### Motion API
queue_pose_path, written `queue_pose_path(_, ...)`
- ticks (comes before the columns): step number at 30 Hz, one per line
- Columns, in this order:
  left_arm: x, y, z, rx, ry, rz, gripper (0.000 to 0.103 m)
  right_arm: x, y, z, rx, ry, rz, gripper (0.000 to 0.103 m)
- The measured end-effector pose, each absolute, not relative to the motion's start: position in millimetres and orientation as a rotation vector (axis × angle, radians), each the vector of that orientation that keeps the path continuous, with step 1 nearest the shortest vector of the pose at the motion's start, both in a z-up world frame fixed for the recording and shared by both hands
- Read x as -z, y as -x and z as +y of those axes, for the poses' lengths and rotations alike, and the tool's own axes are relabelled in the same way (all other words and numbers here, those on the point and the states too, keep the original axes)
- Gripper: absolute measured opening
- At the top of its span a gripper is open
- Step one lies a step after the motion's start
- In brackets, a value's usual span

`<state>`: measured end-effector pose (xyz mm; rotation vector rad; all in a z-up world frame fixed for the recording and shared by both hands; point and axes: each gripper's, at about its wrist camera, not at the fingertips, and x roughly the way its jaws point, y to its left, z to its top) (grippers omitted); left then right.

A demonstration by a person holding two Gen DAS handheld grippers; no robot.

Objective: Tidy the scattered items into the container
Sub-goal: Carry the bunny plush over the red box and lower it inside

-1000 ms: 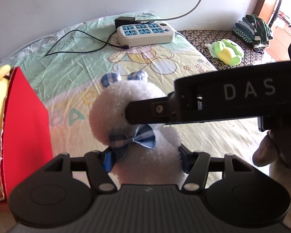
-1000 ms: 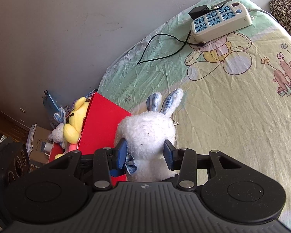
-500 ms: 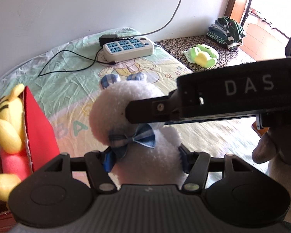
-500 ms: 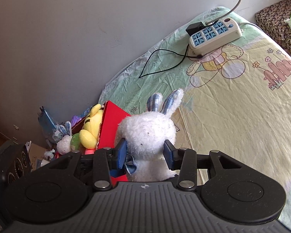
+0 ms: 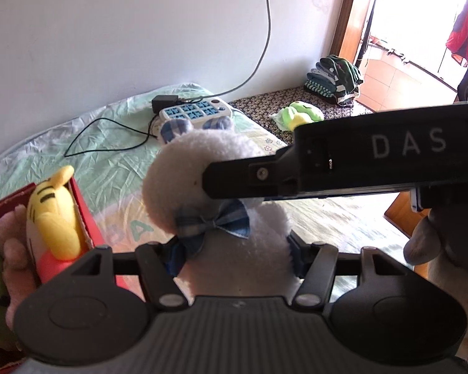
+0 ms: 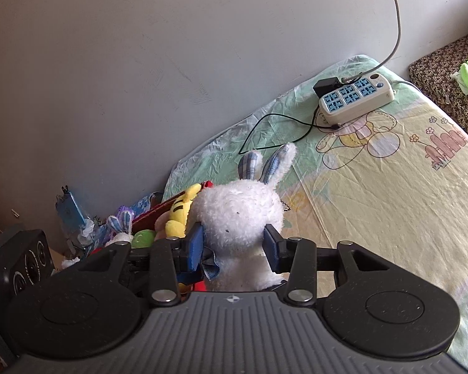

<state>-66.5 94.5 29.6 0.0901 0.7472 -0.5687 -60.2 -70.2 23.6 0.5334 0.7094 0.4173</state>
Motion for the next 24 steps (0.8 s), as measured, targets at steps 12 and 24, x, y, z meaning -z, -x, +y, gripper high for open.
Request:
queue_pose_path(12,-45.4,90.2,151.8,0.427,-0.076,0.655,0.062,-41.3,69.2,-12.2,-0.546,-0.476,0.617,0.044)
queue_pose_path(24,-37.7,101.7,222.1,0.200,-0.026,0.645,0.062,-34.4,61.2,73.3,-0.758,-0.385,0.587,0.044)
